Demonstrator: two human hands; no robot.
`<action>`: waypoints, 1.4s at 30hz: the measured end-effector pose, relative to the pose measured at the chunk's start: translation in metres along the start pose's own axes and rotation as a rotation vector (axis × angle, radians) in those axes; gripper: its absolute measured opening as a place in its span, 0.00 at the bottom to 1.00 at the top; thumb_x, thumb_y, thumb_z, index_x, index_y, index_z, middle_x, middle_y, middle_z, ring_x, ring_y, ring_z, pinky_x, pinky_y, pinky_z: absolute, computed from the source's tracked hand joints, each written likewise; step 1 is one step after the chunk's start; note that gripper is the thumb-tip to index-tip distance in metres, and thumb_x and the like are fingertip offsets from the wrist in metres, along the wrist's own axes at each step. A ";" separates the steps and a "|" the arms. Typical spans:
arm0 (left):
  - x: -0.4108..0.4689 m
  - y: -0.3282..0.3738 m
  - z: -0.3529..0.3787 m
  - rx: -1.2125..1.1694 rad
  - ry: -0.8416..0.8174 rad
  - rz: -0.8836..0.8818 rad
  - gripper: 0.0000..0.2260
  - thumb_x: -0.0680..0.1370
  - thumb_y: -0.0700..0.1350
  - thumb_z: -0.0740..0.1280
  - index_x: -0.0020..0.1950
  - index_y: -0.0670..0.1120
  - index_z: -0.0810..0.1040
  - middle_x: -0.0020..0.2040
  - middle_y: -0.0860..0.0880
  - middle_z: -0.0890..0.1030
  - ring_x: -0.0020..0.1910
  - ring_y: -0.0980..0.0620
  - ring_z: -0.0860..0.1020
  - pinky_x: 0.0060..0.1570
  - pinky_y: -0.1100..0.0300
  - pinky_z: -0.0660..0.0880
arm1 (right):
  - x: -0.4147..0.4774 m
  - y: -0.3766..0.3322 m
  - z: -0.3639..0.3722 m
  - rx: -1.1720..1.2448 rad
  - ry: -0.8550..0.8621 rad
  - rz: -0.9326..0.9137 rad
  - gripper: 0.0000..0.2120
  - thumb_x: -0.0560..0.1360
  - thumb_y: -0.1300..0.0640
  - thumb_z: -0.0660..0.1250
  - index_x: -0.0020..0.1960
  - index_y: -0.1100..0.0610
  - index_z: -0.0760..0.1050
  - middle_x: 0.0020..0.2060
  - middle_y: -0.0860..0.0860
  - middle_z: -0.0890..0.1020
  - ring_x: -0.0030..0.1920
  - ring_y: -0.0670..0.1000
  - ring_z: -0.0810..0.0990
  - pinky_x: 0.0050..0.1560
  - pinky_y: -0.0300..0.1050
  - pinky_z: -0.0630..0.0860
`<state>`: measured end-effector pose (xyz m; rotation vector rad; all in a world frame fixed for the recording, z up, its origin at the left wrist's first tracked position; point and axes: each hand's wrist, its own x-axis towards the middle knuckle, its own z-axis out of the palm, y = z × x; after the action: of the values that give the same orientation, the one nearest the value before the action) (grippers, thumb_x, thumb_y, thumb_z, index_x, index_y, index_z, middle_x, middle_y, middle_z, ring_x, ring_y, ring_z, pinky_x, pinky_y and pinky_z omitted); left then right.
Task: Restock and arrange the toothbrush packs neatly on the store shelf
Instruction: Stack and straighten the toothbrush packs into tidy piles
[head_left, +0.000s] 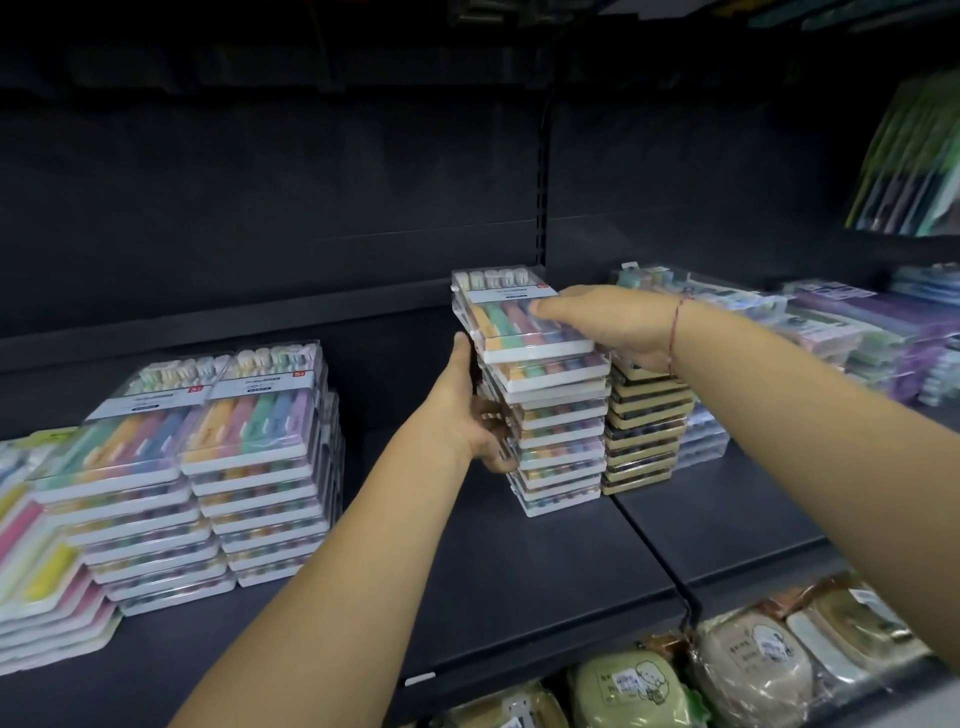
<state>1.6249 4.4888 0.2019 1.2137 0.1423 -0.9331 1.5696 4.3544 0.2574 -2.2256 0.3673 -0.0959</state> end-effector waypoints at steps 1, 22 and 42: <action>-0.002 0.003 0.001 -0.024 -0.040 0.012 0.39 0.72 0.76 0.54 0.49 0.40 0.81 0.49 0.39 0.81 0.48 0.38 0.76 0.61 0.37 0.66 | -0.001 0.000 0.002 0.063 -0.011 0.017 0.20 0.80 0.44 0.59 0.59 0.59 0.78 0.54 0.56 0.84 0.54 0.55 0.82 0.57 0.52 0.77; -0.029 0.018 -0.006 -0.022 -0.125 0.224 0.04 0.75 0.46 0.69 0.46 0.46 0.80 0.46 0.43 0.83 0.48 0.41 0.79 0.50 0.46 0.74 | -0.017 -0.013 0.019 0.531 -0.100 0.115 0.14 0.79 0.47 0.64 0.50 0.57 0.79 0.44 0.54 0.84 0.40 0.52 0.82 0.43 0.46 0.80; -0.061 -0.032 -0.073 0.031 -0.336 0.667 0.24 0.69 0.38 0.69 0.66 0.43 0.76 0.57 0.42 0.83 0.54 0.45 0.83 0.49 0.51 0.80 | -0.054 -0.023 0.061 0.495 -0.092 -0.118 0.16 0.71 0.55 0.75 0.57 0.55 0.76 0.49 0.52 0.86 0.49 0.53 0.85 0.53 0.52 0.81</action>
<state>1.5917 4.5817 0.1842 1.0123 -0.5202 -0.5340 1.5350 4.4303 0.2399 -1.7522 0.1402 -0.1315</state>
